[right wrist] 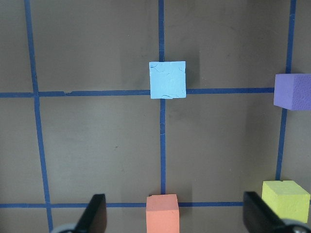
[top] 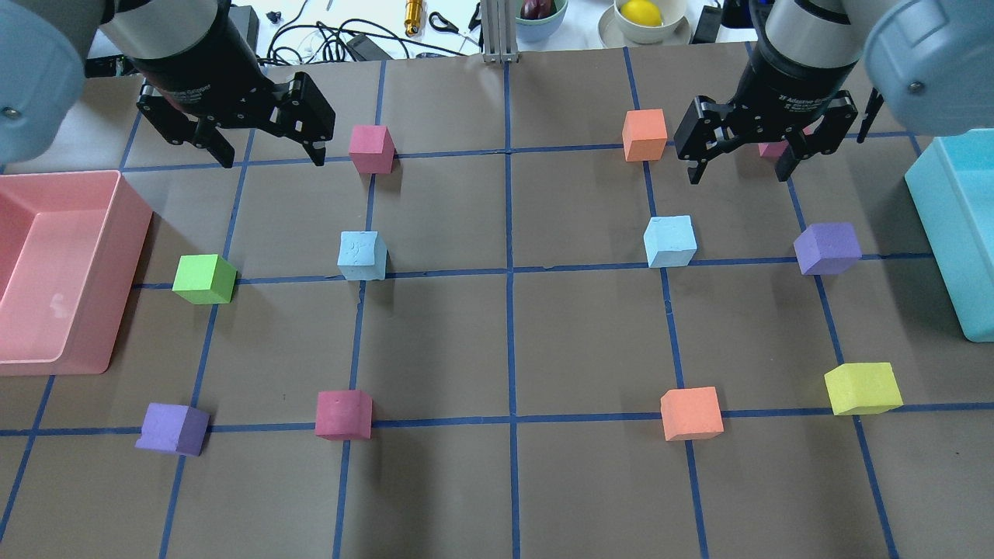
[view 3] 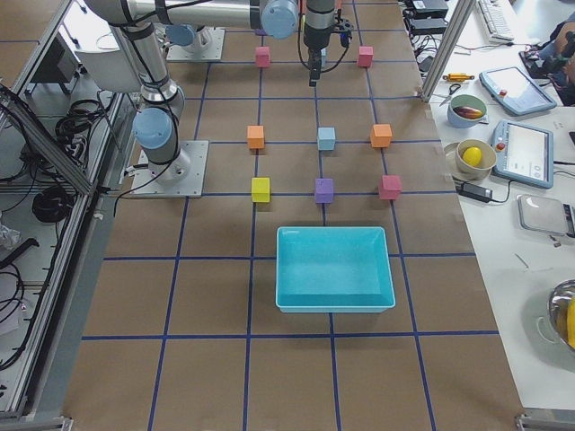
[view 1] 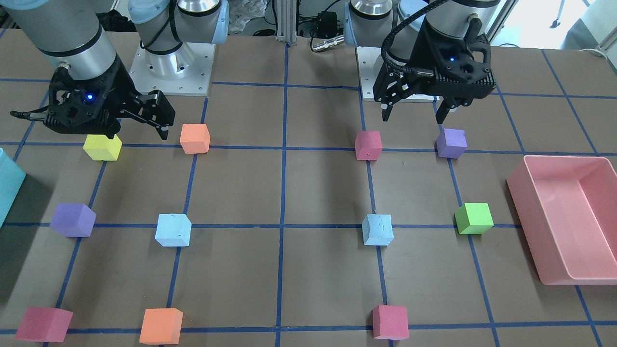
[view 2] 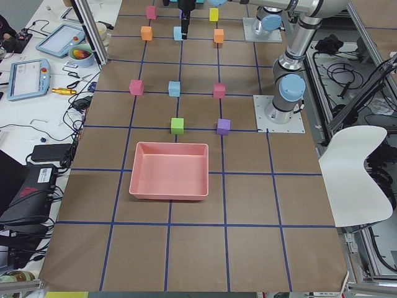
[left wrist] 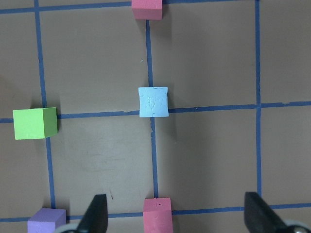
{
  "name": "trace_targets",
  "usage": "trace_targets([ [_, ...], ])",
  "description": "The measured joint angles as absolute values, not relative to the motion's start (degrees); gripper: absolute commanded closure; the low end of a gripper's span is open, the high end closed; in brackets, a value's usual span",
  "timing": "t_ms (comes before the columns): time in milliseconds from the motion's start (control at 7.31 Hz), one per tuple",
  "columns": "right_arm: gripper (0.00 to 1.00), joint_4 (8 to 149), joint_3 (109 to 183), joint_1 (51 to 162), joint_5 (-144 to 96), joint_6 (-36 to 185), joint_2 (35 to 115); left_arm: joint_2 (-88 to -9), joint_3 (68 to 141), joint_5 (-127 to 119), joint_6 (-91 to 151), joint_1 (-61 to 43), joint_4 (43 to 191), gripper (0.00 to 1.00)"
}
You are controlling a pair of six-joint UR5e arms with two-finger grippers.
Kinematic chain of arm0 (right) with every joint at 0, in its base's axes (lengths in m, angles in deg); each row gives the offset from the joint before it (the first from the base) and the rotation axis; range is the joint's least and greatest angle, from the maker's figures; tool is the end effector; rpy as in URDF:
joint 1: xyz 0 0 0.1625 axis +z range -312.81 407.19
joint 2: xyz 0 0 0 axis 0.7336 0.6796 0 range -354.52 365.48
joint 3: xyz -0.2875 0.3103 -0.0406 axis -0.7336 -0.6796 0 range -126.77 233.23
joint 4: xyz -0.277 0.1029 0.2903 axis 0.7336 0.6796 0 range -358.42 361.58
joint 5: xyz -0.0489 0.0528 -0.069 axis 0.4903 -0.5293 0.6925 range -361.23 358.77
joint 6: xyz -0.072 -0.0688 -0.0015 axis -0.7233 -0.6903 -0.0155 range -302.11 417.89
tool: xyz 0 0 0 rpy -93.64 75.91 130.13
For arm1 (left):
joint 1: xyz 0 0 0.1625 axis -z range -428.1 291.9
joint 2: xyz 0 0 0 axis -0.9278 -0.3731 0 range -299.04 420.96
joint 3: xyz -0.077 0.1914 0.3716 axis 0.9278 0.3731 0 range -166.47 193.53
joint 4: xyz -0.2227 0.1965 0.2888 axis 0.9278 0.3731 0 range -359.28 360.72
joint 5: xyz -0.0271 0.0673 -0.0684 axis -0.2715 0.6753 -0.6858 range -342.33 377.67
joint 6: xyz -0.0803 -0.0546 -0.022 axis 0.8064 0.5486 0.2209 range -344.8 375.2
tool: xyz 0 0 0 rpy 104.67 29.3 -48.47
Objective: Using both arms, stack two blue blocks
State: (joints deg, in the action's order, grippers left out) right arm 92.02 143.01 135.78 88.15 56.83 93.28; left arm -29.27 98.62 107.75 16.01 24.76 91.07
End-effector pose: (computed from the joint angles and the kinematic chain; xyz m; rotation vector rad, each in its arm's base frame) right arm 0.1219 -0.5084 0.4714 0.0097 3.1299 0.0415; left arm -0.1579 -0.4923 0.5279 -0.0558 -3.1379 0.1187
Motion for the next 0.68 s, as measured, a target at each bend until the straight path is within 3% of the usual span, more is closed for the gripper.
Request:
trace_targets([
  [684, 0.00, 92.04, 143.27, 135.72, 88.16, 56.18, 93.32, -29.70, 98.68, 107.48, 14.33, 24.30, 91.65, 0.00],
])
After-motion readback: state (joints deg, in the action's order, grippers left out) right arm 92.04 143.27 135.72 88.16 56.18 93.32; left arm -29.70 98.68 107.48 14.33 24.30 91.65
